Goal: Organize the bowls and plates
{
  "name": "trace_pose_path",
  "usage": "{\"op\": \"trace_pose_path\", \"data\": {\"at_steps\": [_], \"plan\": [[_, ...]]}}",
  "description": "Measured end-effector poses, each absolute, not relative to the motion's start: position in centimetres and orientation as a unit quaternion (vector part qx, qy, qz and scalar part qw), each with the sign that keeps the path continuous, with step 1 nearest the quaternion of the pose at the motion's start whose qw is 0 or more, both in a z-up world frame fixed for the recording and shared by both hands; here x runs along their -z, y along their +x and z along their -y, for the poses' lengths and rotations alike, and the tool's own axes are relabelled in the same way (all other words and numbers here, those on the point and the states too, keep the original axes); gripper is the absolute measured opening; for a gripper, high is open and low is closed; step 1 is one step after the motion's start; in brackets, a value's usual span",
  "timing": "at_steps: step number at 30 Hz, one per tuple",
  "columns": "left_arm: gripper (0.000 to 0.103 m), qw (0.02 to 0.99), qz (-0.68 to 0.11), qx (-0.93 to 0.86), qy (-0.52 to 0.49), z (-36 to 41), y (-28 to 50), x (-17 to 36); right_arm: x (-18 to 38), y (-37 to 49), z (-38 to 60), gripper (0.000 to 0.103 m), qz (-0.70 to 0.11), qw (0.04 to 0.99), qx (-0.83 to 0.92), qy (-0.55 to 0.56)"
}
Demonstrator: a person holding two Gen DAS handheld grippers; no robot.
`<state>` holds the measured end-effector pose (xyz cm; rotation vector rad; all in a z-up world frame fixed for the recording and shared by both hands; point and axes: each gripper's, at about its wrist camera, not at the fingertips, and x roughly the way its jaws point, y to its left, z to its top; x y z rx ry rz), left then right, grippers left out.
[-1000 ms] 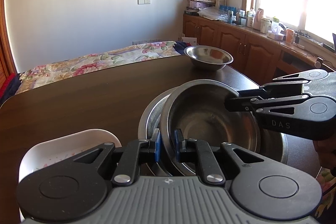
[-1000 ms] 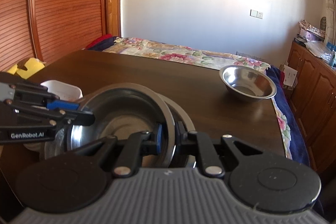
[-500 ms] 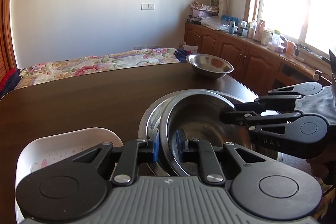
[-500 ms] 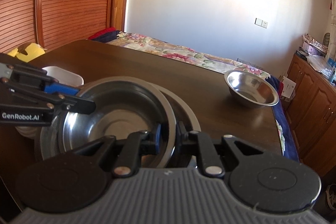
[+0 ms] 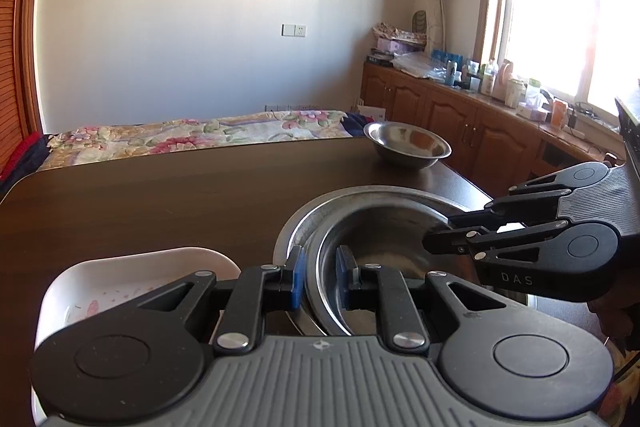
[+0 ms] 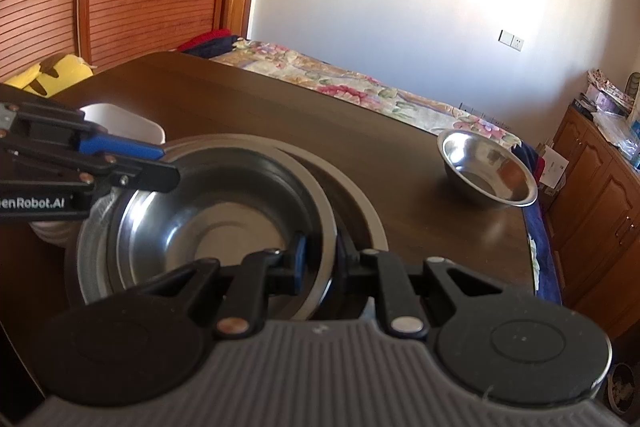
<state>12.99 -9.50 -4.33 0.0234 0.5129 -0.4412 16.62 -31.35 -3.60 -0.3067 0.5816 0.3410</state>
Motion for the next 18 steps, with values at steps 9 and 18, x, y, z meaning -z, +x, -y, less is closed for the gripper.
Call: {"op": "trace_pose_path", "data": {"at_steps": [9, 18], "plan": [[0.02, 0.943, -0.253, 0.217, 0.011, 9.8, 13.0, 4.1, 3.6, 16.7, 31.7, 0.016, -0.291, 0.931, -0.17, -0.139], [0.023, 0.945, -0.245, 0.217, 0.023, 10.6, 13.8, 3.0, 2.8, 16.1, 33.0, 0.018, -0.251, 0.949, -0.163, -0.103]]}}
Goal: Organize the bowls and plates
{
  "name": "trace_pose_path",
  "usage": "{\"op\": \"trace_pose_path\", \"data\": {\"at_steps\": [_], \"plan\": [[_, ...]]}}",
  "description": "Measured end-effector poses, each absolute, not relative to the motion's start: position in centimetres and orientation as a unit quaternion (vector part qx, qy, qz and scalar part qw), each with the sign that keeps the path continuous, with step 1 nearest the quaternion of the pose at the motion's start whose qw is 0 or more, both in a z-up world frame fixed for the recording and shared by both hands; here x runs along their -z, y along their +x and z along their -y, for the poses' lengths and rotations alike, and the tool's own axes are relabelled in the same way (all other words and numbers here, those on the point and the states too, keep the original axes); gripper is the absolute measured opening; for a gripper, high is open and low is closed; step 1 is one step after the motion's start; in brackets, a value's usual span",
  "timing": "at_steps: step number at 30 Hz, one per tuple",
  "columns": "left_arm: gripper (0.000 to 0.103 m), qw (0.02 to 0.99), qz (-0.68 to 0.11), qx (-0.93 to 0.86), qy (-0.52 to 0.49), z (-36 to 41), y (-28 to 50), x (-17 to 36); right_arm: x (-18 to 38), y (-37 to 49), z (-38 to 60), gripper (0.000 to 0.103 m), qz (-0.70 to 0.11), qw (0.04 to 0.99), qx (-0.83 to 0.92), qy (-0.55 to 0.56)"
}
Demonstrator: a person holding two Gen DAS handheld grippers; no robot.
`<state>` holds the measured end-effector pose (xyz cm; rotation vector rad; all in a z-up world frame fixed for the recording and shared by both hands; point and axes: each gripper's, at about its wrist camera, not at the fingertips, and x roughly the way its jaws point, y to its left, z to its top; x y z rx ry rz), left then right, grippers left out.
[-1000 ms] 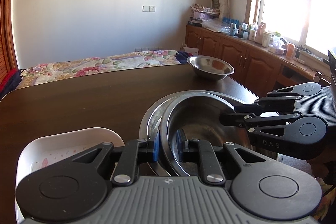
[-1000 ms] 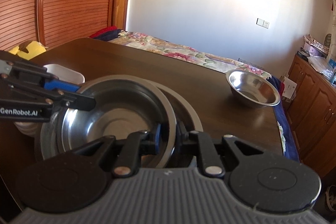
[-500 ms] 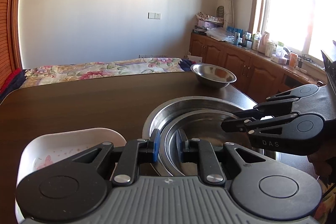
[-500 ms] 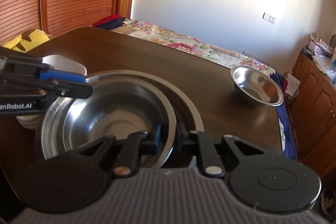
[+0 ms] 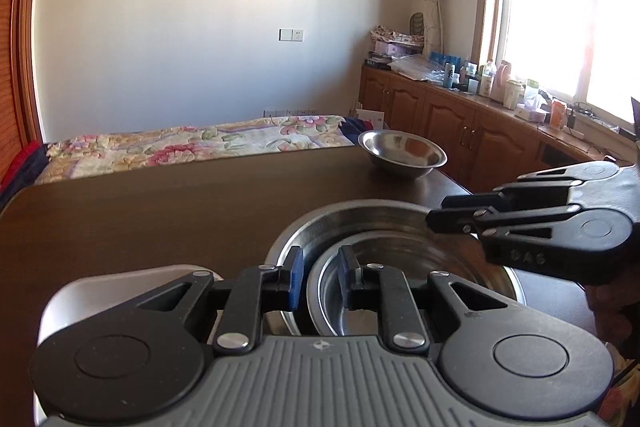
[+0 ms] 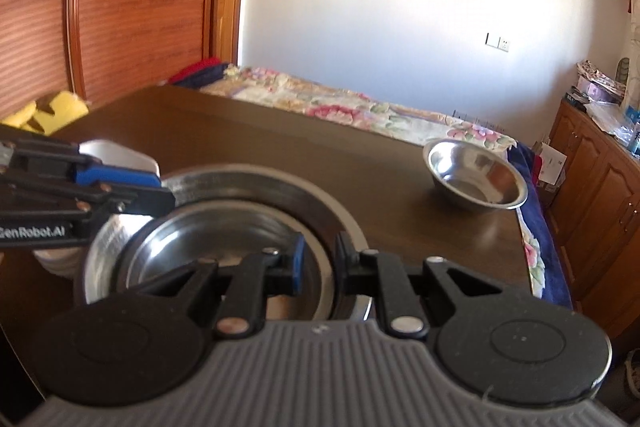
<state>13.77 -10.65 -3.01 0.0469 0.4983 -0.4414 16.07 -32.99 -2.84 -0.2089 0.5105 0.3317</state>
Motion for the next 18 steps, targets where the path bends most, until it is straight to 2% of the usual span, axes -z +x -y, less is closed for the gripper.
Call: {"op": "trace_pose_path", "data": {"at_steps": [8, 9, 10, 16, 18], "plan": [[0.028, 0.949, -0.233, 0.209, 0.044, 11.8, 15.8, 1.2, 1.4, 16.7, 35.5, 0.019, -0.207, 0.965, -0.148, -0.07], [0.029, 0.949, -0.232, 0.209, 0.046, 11.9, 16.1, 1.0, 1.3, 16.9, 35.9, 0.027, -0.202, 0.966, -0.144, -0.066], [0.03, 0.949, -0.231, 0.208, 0.048, 12.1, 16.4, 0.8, 1.3, 17.1, 36.3, 0.03, -0.2, 0.968, -0.14, -0.062], [0.05, 0.95, -0.224, 0.207, 0.065, 13.4, 18.1, 0.0, 1.0, 18.3, 38.8, 0.032, -0.184, 0.974, -0.127, -0.048], [0.059, 0.95, -0.223, 0.209, 0.069, 13.9, 18.8, -0.3, 1.1, 18.6, 39.6, 0.038, -0.181, 0.975, -0.123, -0.046]]}}
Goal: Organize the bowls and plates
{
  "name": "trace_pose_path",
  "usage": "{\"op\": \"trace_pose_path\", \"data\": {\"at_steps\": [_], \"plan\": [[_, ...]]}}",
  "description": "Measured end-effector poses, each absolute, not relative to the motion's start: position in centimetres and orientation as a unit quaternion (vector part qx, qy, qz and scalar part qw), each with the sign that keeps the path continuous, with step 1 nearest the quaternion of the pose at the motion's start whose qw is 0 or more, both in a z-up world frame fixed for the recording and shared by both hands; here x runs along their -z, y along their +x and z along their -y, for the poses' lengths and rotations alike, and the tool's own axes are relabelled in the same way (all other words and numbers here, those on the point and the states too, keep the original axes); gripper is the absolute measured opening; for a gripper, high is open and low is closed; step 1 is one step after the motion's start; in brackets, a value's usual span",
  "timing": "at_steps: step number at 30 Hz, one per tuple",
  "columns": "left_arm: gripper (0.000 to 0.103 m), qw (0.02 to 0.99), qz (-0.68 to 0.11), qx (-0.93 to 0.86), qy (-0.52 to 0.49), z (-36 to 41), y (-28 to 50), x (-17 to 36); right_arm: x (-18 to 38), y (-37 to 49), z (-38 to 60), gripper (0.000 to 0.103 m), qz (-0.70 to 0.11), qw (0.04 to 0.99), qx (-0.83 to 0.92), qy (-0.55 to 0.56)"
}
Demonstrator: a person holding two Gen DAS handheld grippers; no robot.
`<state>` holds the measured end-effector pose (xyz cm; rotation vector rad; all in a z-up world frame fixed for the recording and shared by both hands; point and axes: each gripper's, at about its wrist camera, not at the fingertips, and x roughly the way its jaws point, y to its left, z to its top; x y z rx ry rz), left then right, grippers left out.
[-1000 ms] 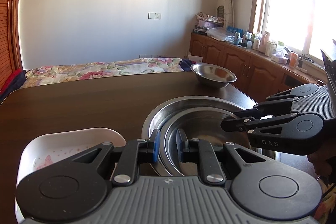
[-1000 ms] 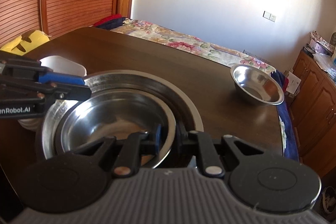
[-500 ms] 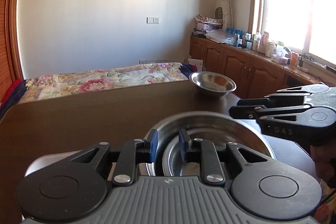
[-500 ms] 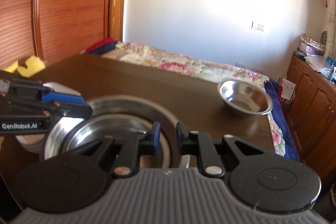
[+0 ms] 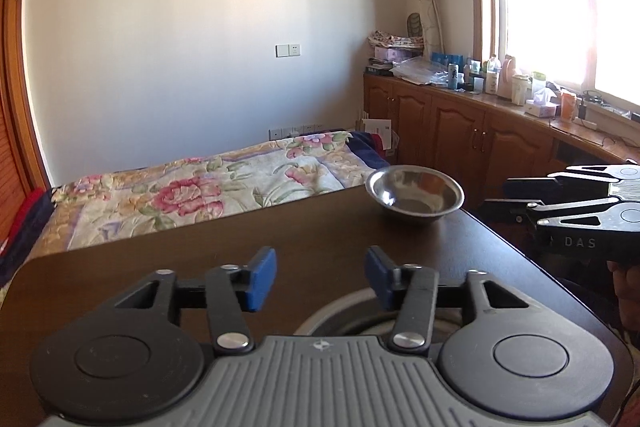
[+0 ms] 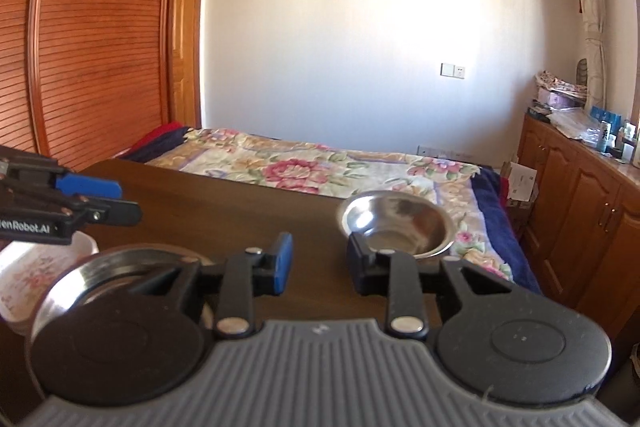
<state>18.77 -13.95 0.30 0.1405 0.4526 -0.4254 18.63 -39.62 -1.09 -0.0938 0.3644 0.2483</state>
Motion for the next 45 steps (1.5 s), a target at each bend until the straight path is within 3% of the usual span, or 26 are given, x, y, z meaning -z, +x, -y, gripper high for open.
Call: {"op": "trace_pose_path", "data": {"at_steps": [4, 6, 9, 13, 31, 35, 37, 39, 45], "plan": [[0.075, 0.948, -0.218, 0.219, 0.073, 14.9, 19.7, -0.9, 1.2, 19.7, 41.1, 0.058, -0.175, 0.977, -0.112, -0.036], [0.087, 0.948, -0.212, 0.223, 0.076, 15.6, 20.3, -1.2, 1.3, 20.2, 41.8, 0.075, -0.17, 0.979, -0.106, -0.032], [0.093, 0.948, -0.204, 0.23, 0.082, 16.6, 21.1, -1.8, 1.3, 20.9, 42.7, 0.094, -0.161, 0.982, -0.098, -0.033], [0.094, 0.947, -0.2, 0.236, 0.087, 17.7, 22.5, -2.0, 1.4, 21.8, 43.8, 0.103, -0.154, 0.983, -0.091, -0.031], [0.093, 0.924, -0.24, 0.277, 0.106, 22.4, 30.3, -0.8, 3.3, 26.5, 46.0, 0.103, -0.181, 0.979, -0.099, -0.003], [0.08, 0.914, -0.27, 0.288, 0.099, 23.0, 32.3, 0.1, 3.8, 27.1, 46.3, 0.103, -0.188, 0.977, -0.101, 0.0], [0.073, 0.908, -0.282, 0.292, 0.102, 23.4, 33.2, 0.6, 4.0, 27.5, 46.5, 0.098, -0.194, 0.976, -0.103, 0.002], [0.065, 0.904, -0.292, 0.294, 0.106, 23.8, 34.0, 1.0, 4.3, 27.8, 46.5, 0.087, -0.201, 0.974, -0.104, 0.004], [0.058, 0.89, -0.317, 0.306, 0.117, 24.8, 35.7, 2.1, 5.1, 28.4, 47.1, 0.072, -0.218, 0.969, -0.11, 0.029]]}}
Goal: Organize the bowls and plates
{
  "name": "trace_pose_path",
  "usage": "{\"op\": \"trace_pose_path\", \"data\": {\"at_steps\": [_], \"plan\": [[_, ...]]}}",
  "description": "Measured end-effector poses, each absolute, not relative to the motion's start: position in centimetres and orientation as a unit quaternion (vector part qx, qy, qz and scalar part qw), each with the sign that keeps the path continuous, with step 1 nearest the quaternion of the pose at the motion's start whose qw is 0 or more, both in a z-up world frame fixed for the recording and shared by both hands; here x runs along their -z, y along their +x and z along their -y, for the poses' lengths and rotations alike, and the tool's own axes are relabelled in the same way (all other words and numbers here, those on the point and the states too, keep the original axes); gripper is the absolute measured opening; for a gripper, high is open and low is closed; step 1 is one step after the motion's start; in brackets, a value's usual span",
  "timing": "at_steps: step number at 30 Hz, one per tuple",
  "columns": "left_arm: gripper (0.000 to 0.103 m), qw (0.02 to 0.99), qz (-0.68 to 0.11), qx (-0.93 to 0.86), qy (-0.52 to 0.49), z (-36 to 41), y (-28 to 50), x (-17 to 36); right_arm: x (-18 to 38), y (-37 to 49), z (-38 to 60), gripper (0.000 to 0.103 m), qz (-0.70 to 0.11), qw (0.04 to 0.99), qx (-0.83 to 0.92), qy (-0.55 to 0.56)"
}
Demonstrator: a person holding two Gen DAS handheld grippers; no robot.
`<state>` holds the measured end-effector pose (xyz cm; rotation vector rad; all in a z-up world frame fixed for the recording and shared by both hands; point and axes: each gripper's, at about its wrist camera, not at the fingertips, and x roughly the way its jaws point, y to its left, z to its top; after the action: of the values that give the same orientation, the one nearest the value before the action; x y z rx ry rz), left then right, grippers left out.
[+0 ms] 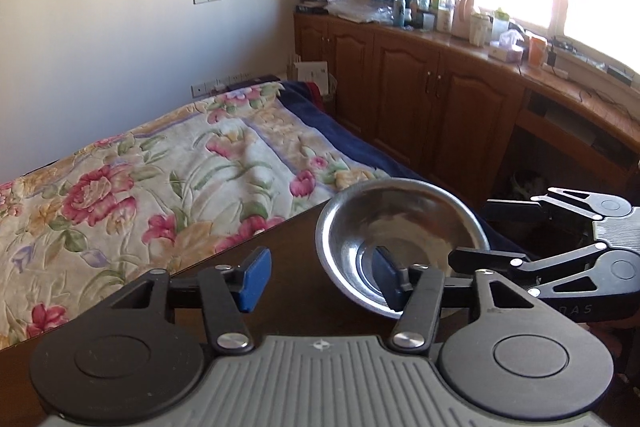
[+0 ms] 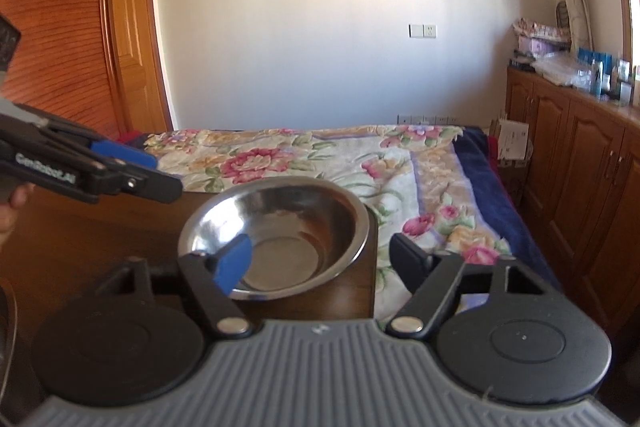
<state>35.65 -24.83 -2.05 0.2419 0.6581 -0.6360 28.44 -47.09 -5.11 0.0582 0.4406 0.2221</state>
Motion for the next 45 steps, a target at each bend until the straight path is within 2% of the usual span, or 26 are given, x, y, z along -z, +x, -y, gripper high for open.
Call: {"op": "trace_pose_path", "data": {"at_steps": [3, 9, 16, 19, 24, 25, 27, 36, 45], "plan": [[0.055, 0.885, -0.329, 0.307, 0.123, 25.4, 36.3, 2.6, 5.4, 28.6, 47.2, 0.067, -0.223, 0.967, -0.114, 0.044], [0.048, 0.876, -0.351, 0.303, 0.135, 26.1, 37.3, 3.8, 5.7, 29.1, 47.5, 0.062, -0.234, 0.962, -0.122, 0.065], [0.046, 0.868, -0.37, 0.304, 0.133, 26.6, 38.0, 4.3, 6.0, 29.4, 47.8, 0.054, -0.245, 0.958, -0.126, 0.079], [0.041, 0.866, -0.374, 0.304, 0.132, 26.9, 38.2, 4.3, 6.1, 29.6, 47.7, 0.048, -0.252, 0.955, -0.129, 0.083], [0.02, 0.862, -0.383, 0.307, 0.13, 27.3, 38.4, 4.5, 6.0, 30.1, 47.6, 0.04, -0.261, 0.953, -0.129, 0.083], [0.02, 0.861, -0.383, 0.307, 0.131, 27.2, 38.5, 4.5, 6.0, 30.2, 47.6, 0.039, -0.262, 0.953, -0.129, 0.085], [0.02, 0.861, -0.382, 0.308, 0.133, 27.2, 38.4, 4.5, 6.1, 30.3, 47.7, 0.03, -0.266, 0.951, -0.129, 0.091], [0.015, 0.866, -0.37, 0.312, 0.127, 26.4, 37.2, 2.9, 6.1, 30.3, 47.5, 0.019, -0.279, 0.948, -0.113, 0.1], [0.015, 0.876, -0.341, 0.32, 0.12, 25.0, 34.9, 0.0, 3.9, 29.1, 47.3, 0.016, -0.266, 0.954, -0.108, 0.092]]}}
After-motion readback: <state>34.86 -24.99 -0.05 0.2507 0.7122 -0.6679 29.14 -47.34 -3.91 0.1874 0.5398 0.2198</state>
